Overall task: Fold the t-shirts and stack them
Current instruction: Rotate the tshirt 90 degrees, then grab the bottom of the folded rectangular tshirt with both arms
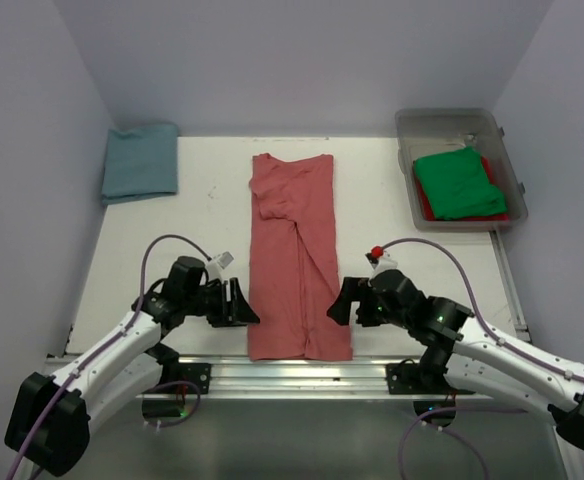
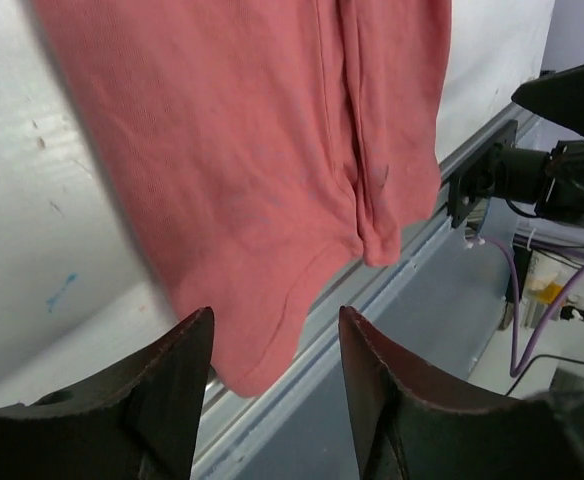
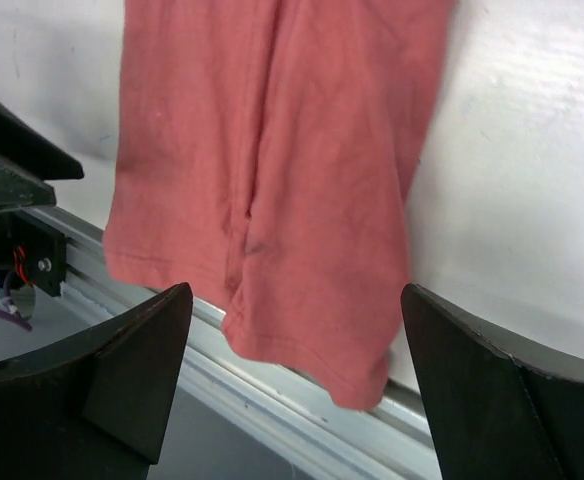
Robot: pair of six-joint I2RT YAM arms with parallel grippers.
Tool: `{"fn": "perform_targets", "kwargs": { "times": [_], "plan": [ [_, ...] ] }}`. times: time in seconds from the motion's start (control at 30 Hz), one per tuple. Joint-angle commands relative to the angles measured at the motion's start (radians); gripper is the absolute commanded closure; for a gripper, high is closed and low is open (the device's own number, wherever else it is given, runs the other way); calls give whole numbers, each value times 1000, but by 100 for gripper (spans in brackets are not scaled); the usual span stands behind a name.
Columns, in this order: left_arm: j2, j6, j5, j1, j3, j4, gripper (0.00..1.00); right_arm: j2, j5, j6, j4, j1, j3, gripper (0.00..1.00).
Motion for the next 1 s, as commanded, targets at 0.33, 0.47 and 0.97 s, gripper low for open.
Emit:
{"fn": "perform_targets", "kwargs": {
  "times": [0.33, 0.47, 0.97],
  "plan": [
    [-3, -10, -38, -45, -74, -214, 38, 11, -72, 314, -159, 2, -138, 37],
    [72, -39, -35, -68, -88, -99, 38, 22, -94, 349, -110, 4, -179, 61],
    [303, -145, -52, -183, -162, 245, 42, 31, -197, 427, 42, 9, -274, 78]
  ]
}}
